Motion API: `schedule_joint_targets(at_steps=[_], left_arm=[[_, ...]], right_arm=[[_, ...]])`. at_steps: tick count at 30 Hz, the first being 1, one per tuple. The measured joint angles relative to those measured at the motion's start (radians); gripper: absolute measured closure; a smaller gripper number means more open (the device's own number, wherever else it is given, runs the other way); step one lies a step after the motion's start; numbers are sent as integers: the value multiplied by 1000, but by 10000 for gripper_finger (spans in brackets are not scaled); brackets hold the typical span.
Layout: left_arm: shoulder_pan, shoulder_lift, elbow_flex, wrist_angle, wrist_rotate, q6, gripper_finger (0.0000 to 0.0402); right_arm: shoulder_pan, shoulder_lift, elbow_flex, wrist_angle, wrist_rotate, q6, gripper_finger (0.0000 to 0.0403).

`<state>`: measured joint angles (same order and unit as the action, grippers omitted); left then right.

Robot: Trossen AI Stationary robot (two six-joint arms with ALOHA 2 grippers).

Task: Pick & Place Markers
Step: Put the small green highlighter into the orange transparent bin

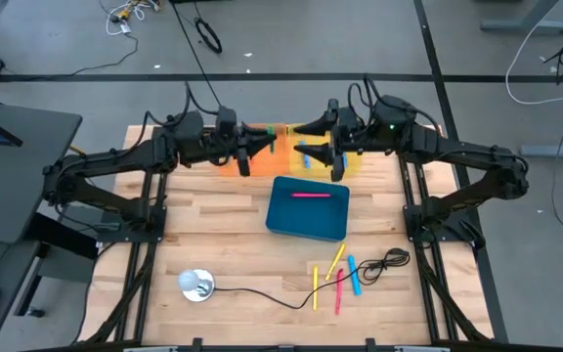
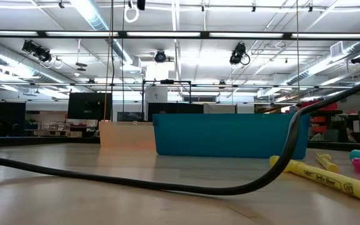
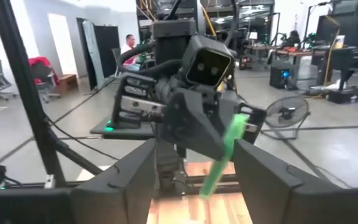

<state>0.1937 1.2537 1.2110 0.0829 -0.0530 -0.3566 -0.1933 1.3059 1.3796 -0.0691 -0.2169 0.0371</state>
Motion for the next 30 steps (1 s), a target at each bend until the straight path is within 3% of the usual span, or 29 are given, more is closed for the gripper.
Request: schedule_joint_targets(at_steps=[10,15,22,26,30], left_arm=[[-1,0,0,-65,-379,61,356],[-1,2,0,-78,-582,89,356],[-1,3,0,-84,-843,136,356],[13,3,6,-130,-861,137,356],[97,34,129,-449,-728,-68,356]], right_arm=[[-66,-7,0,-1,2,0,193],[-89,-7,0,0,7,-80,193],[-96,-7,0,1,86,-110,193],[-96,-7,0,3,104,-135,193],[-96,-6,0,18,123,-125,193]])
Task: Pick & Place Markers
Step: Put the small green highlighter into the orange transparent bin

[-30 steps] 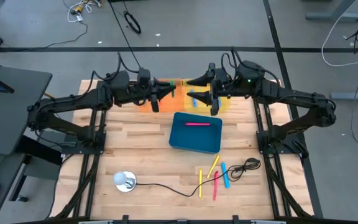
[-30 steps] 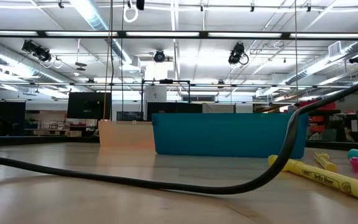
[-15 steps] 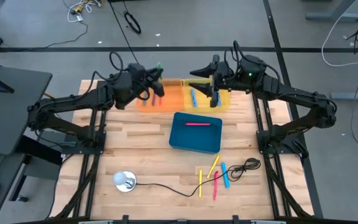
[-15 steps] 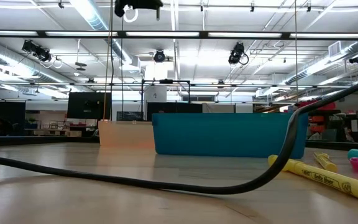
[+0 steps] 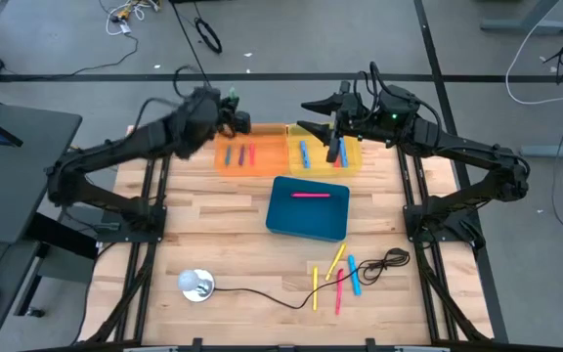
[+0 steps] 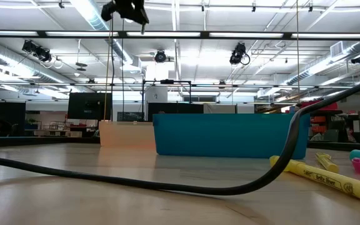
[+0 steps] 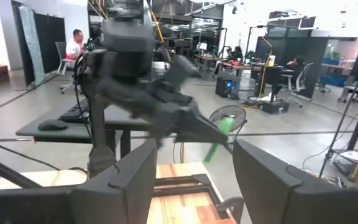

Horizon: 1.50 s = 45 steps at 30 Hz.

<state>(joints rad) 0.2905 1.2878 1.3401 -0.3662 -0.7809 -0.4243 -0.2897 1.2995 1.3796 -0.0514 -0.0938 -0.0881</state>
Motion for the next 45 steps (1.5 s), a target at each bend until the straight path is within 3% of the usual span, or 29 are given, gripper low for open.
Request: schedule_joint_targets(at_steps=[3,12,18,28,36,45], left_arm=[[75,59,111,-215,104,-73,356],[270,326,442,-562,478,-159,356],[343,505,629,-760,608,-220,356],[426,664,802,-944,750,-355,356],[422,694,811,-982,756,-404,356],[406,814,810,-1009,759,-421,356]], right_arm=[[0,0,0,5,1,-3,193],[-2,0,0,8,0,0,193],[-2,0,0,8,-3,-23,193],[-2,-14,0,13,0,-108,193],[-1,-16,0,12,0,-105,193],[-1,-16,0,1,-3,-104,193]])
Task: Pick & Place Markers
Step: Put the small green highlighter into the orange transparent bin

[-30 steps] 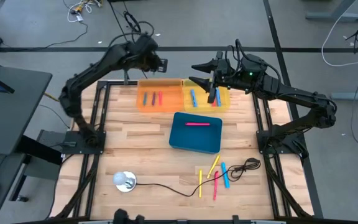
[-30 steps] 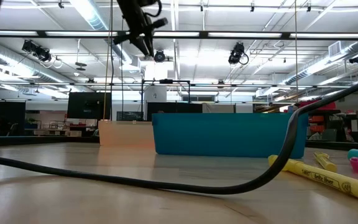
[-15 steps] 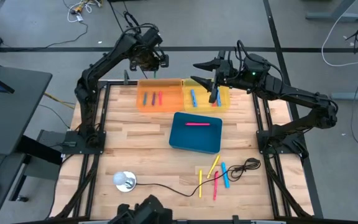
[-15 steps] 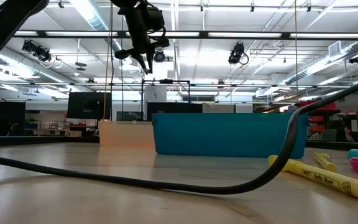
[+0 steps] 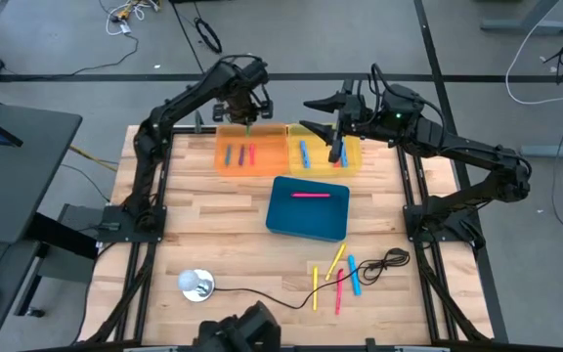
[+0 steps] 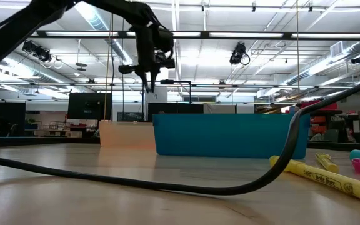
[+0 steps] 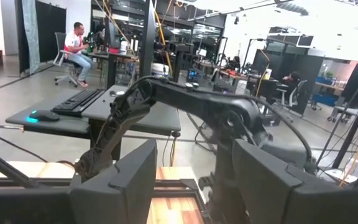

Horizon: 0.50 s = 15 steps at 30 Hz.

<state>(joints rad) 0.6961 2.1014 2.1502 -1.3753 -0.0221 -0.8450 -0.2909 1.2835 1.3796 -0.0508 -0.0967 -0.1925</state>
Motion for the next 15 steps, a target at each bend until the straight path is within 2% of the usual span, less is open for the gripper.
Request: schedule_joint_targets(at_steps=[5,15], left_arm=[[-10,66,0,37,19,-11,356],[-47,176,-1,75,-24,-50,356]], right_arm=[[0,0,0,-22,0,0,193],[0,0,0,-99,0,-3,193]])
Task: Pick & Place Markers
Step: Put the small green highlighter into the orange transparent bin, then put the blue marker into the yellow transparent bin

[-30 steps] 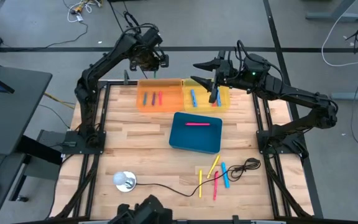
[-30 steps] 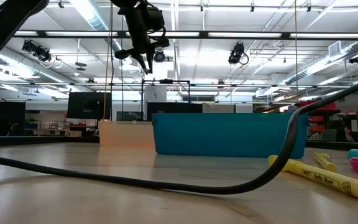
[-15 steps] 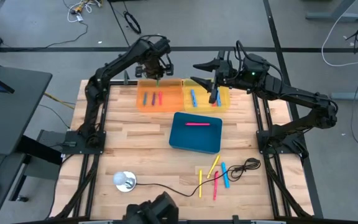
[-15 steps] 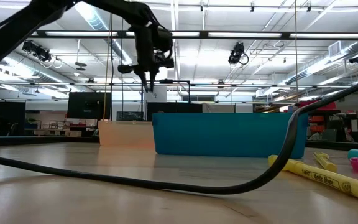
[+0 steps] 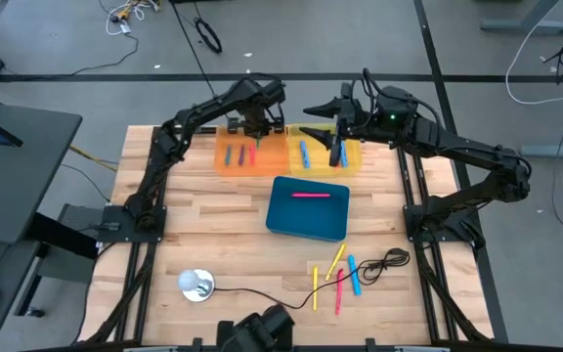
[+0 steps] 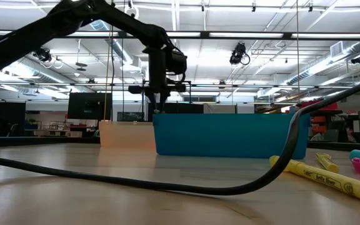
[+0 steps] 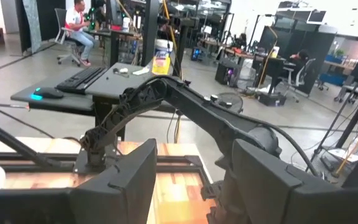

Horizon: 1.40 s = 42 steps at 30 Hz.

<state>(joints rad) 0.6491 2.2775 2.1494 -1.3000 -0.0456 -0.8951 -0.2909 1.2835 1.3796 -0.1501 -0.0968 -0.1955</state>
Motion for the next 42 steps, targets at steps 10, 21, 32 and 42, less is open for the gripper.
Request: schedule_joint_targets(at_steps=[10,21,32,42], left_arm=[[14,79,-1,27,17,21,356],[15,122,-56,114,90,12,356],[-2,122,-128,124,89,-9,335],[-2,122,-128,127,92,-14,212]], right_arm=[[0,0,0,-40,0,1,193],[0,0,0,-47,0,-1,193],[0,2,0,-58,3,-1,193],[0,2,0,-61,3,-1,193]])
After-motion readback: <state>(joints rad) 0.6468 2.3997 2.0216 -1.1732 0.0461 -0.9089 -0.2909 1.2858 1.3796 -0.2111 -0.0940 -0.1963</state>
